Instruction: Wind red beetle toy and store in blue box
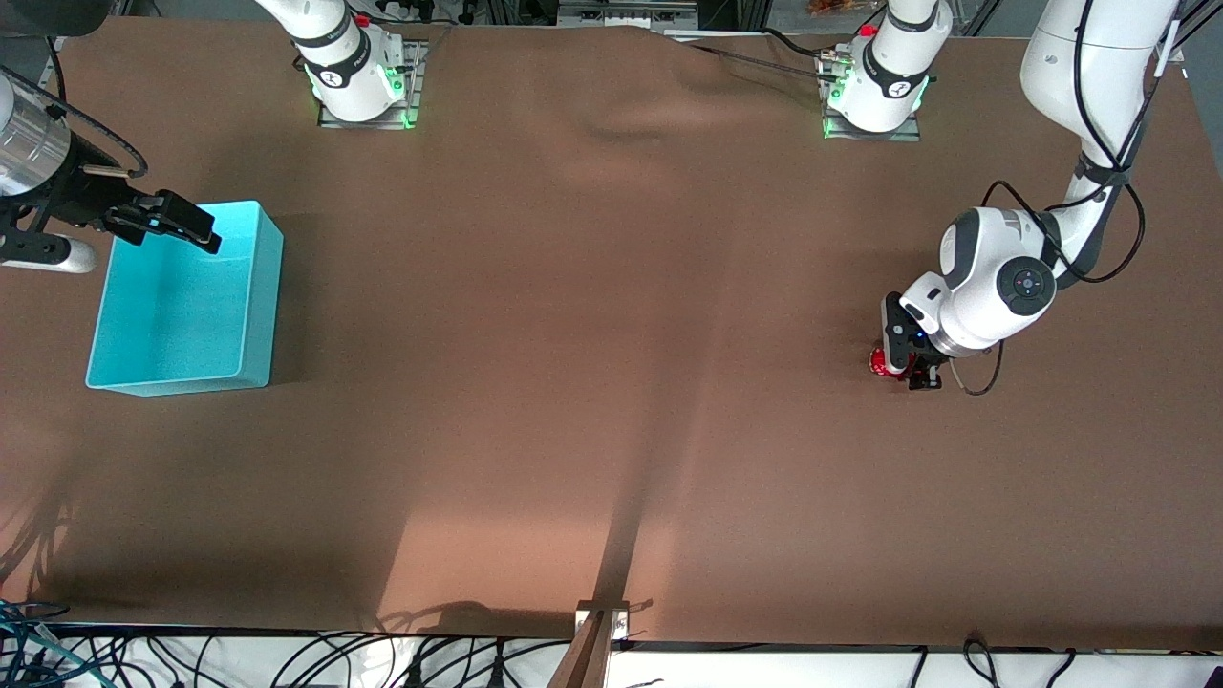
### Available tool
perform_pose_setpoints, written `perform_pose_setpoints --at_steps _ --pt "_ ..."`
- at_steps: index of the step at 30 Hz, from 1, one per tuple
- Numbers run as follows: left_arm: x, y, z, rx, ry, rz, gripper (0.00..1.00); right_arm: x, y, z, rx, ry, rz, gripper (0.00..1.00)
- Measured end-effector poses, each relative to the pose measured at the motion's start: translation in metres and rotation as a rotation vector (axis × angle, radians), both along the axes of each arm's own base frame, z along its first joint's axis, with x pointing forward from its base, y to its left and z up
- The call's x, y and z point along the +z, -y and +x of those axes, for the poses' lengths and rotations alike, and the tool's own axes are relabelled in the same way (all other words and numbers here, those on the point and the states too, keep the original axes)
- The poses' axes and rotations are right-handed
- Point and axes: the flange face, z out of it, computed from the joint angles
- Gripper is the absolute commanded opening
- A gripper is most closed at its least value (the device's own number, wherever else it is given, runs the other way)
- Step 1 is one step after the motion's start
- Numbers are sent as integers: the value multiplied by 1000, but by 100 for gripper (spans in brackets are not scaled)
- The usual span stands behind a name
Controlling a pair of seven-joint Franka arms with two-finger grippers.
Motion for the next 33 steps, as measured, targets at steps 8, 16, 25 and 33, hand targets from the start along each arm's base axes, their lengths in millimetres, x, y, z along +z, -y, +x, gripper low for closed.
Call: perform_pose_setpoints --at_steps 8,16,25,33 --pt "0 -1 0 1 0 0 12 0 0 0 0 0 0 100" --pt "-1 -9 0 -22 -1 -1 13 0 0 0 0 0 0 100" --pt "0 -61 3 -32 8 -3 13 0 0 0 0 0 0 100" --pt "-1 -82 4 -30 13 -3 15 0 0 0 0 0 0 100"
